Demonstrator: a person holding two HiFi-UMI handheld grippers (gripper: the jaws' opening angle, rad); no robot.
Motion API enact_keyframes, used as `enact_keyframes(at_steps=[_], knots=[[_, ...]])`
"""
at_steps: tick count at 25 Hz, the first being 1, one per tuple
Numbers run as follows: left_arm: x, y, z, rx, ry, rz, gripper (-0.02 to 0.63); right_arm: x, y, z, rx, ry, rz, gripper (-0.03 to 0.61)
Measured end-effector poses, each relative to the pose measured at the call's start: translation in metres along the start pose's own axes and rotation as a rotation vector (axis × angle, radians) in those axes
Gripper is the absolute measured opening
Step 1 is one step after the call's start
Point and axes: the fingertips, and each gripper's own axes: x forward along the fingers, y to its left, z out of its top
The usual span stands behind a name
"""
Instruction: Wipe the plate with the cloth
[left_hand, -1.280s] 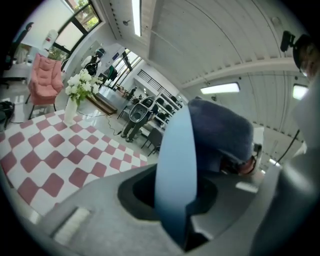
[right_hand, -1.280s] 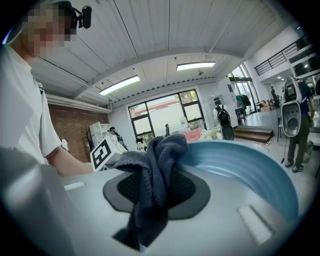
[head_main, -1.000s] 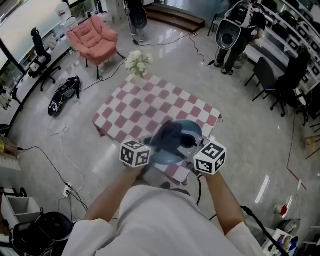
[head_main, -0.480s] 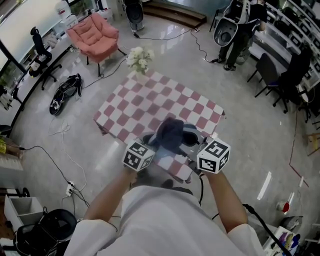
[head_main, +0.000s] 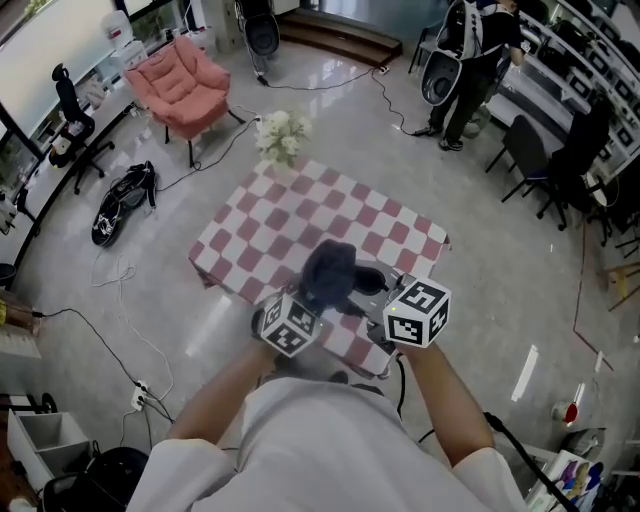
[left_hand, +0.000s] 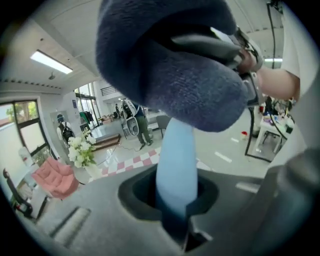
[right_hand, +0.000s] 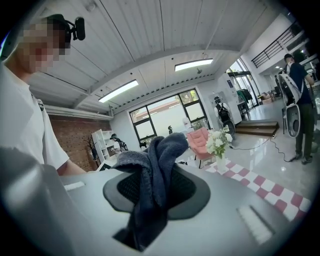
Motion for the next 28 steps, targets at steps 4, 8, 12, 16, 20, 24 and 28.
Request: enact_keyframes(at_steps=[4, 8, 12, 16, 20, 24, 28], knots=[[0.000, 0.013, -0.001, 0.108, 0.015, 0.019, 0.060, 0.018, -0.005, -0.004, 0.001, 0.041, -0.030, 0.110], [-0.001, 0.026, -0.004, 0.199, 0.037, 0.043, 0.058, 0.027, -0.015, -0.010, 0.001, 0.089, -0.078, 0.110], [-0.004, 0.036, -0.010, 0.262, 0.044, 0.039, 0.058, 0.030, -0.029, -0.016, 0.008, 0.129, -0.141, 0.109], [-0.007, 0.044, -0.011, 0.308, 0.038, 0.044, 0.058, 0.028, -0.038, -0.019, 0.033, 0.140, -0.169, 0.109], [-0.010, 0.048, -0.010, 0.334, 0.027, 0.040, 0.058, 0.021, -0.046, -0.021, 0.063, 0.130, -0.190, 0.109], [-0.014, 0.049, -0.010, 0.370, 0.016, 0.039, 0.058, 0.014, -0.050, -0.025, 0.087, 0.114, -0.200, 0.109], [-0.022, 0.051, -0.008, 0.399, 0.003, 0.038, 0.058, 0.008, -0.051, -0.024, 0.097, 0.102, -0.202, 0.109]])
